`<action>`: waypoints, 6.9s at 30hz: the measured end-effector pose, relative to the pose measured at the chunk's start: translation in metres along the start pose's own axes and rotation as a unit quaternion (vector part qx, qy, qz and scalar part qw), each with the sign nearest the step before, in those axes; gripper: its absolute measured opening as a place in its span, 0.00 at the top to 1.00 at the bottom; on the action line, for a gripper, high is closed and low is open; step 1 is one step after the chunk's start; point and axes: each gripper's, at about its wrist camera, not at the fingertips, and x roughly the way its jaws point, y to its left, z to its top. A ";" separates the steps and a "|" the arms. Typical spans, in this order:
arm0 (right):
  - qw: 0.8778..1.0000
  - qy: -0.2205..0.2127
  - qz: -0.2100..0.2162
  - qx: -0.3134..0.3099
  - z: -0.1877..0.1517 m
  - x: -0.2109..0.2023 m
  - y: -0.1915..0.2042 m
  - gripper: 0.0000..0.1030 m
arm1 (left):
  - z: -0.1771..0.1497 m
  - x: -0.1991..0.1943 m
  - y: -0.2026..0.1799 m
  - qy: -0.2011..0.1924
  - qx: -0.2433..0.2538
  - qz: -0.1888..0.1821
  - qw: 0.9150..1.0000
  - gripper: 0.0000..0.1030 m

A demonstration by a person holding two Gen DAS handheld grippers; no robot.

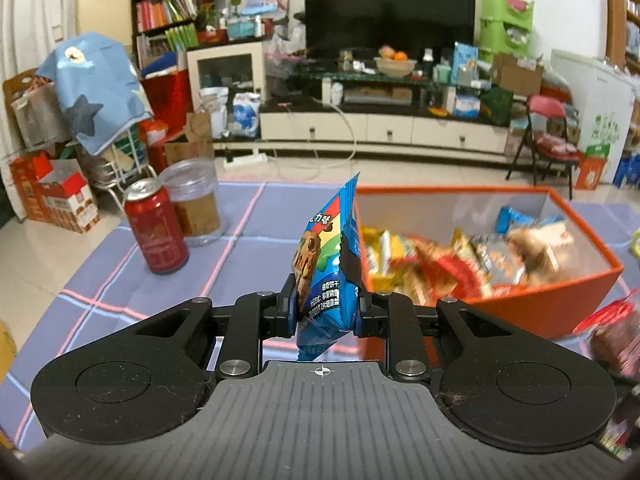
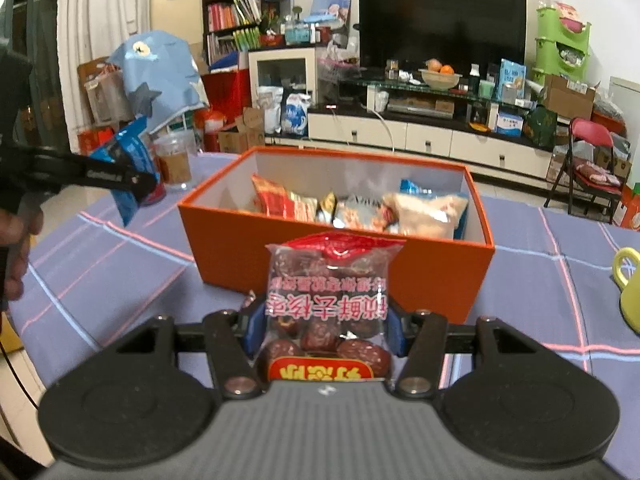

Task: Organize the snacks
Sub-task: 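Lift both packets and carry them toward the orange box, then open both grippers to drop the cookie packet and red-date bag into the box, then grasp the brown chocolate bar with the left gripper while the right grasps the green cookie packet, then lift both snacks and carry them over the orange box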

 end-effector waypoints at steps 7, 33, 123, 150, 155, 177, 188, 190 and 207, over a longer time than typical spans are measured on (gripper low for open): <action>1.000 -0.009 0.000 0.003 0.008 -0.001 0.004 0.45 | 0.015 0.005 -0.018 -0.006 -0.012 -0.016 1.000 1.00; 0.996 -0.038 -0.008 0.078 0.094 0.090 -0.051 0.45 | 0.034 0.065 -0.056 0.021 -0.031 -0.062 0.997 1.00; 0.990 0.137 -0.024 0.007 -0.074 -0.013 -0.039 0.48 | -0.065 0.032 -0.086 0.091 0.196 -0.170 0.961 0.81; 0.994 0.079 -0.060 0.040 -0.058 -0.025 -0.051 0.48 | -0.047 -0.002 -0.110 0.046 0.129 -0.102 0.985 0.81; 0.994 0.077 -0.059 0.042 -0.058 -0.025 -0.050 0.48 | -0.045 -0.007 -0.114 0.042 0.130 -0.105 0.985 0.81; 0.998 0.019 -0.063 0.023 -0.033 -0.035 -0.033 0.48 | 0.005 -0.029 -0.062 -0.013 0.052 -0.074 0.996 0.80; 0.998 0.002 -0.062 0.013 -0.022 -0.038 -0.021 0.48 | 0.008 -0.021 -0.069 -0.012 0.051 -0.052 0.997 0.80; 0.998 -0.007 -0.059 0.013 -0.015 -0.039 -0.020 0.48 | 0.013 -0.018 -0.071 -0.013 0.045 -0.057 0.997 0.80; 0.994 -0.068 -0.020 0.081 0.109 0.061 -0.057 0.48 | 0.063 0.075 -0.051 0.011 -0.014 -0.032 0.999 0.81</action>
